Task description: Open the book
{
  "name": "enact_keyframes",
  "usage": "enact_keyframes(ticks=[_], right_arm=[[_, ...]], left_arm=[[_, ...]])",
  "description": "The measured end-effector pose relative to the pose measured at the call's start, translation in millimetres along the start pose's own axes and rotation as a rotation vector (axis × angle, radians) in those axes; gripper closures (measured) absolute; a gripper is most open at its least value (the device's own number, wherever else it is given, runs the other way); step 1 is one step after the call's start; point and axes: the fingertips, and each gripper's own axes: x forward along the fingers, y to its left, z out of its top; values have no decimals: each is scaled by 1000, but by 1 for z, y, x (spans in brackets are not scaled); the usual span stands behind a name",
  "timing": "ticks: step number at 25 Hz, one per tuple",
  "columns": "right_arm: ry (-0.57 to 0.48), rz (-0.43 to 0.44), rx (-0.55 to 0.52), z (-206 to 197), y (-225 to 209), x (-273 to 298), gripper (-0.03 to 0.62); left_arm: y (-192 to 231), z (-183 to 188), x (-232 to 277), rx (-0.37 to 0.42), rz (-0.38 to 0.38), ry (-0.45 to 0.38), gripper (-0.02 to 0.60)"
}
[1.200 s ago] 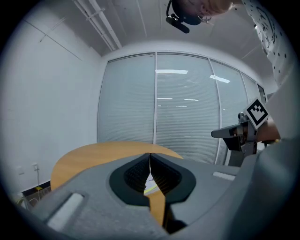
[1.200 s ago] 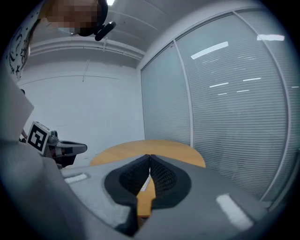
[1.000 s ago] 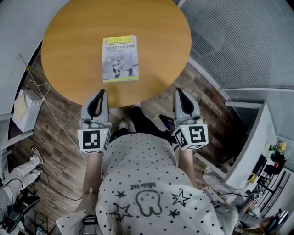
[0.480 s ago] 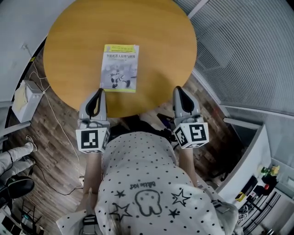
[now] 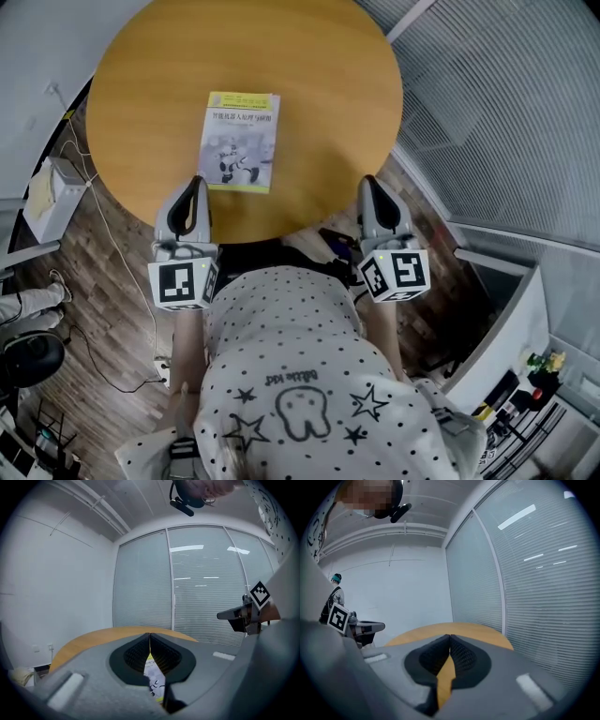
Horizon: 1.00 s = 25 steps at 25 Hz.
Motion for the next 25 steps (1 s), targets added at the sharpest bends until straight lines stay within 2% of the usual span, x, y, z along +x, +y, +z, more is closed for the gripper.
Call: enact_keyframes(ticks=[9, 25], right_arm=[[-14, -6, 2, 0, -6, -6, 589], [-47, -66, 16, 6, -3, -19, 589]], left_arm=[[-11, 7, 0, 2, -18, -15, 569], [-12, 14, 4, 23, -77, -40, 569]])
